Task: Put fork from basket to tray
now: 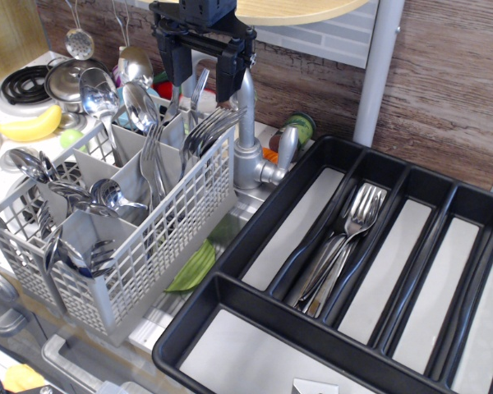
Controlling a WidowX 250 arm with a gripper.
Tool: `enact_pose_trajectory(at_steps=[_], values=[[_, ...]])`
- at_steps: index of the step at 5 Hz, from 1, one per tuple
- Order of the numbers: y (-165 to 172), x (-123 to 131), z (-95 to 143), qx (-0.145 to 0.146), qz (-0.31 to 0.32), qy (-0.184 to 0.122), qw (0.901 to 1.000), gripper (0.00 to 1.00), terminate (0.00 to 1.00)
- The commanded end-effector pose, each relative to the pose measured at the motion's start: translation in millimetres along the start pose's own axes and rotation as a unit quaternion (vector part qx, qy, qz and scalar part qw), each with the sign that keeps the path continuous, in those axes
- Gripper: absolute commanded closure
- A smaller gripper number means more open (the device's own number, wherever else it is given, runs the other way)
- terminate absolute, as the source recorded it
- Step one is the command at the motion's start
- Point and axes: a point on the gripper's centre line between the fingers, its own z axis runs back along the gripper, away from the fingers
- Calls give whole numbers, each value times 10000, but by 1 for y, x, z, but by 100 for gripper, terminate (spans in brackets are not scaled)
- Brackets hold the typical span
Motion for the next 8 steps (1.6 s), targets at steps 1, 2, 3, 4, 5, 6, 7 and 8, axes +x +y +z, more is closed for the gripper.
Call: enact_pose_trajectory(at_steps=[1,2,3,4,5,6,7,8], values=[[0,0,0,0,0,0,10000,0,0],[7,4,-9,-57,-55,-16,10000,0,0],[11,2,-20,-163,-81,-42,9998,0,0],[12,3,-22,-164,-108,-24,9998,0,0],[12,3,-27,-195,-113,-6,9997,0,0],[10,4,-34,-205,-132,-125,9996,0,0],[6,10,-40,-198,-108,-212,9995,100,0],[2,12,-39,-177,-88,-197,9996,100,0]])
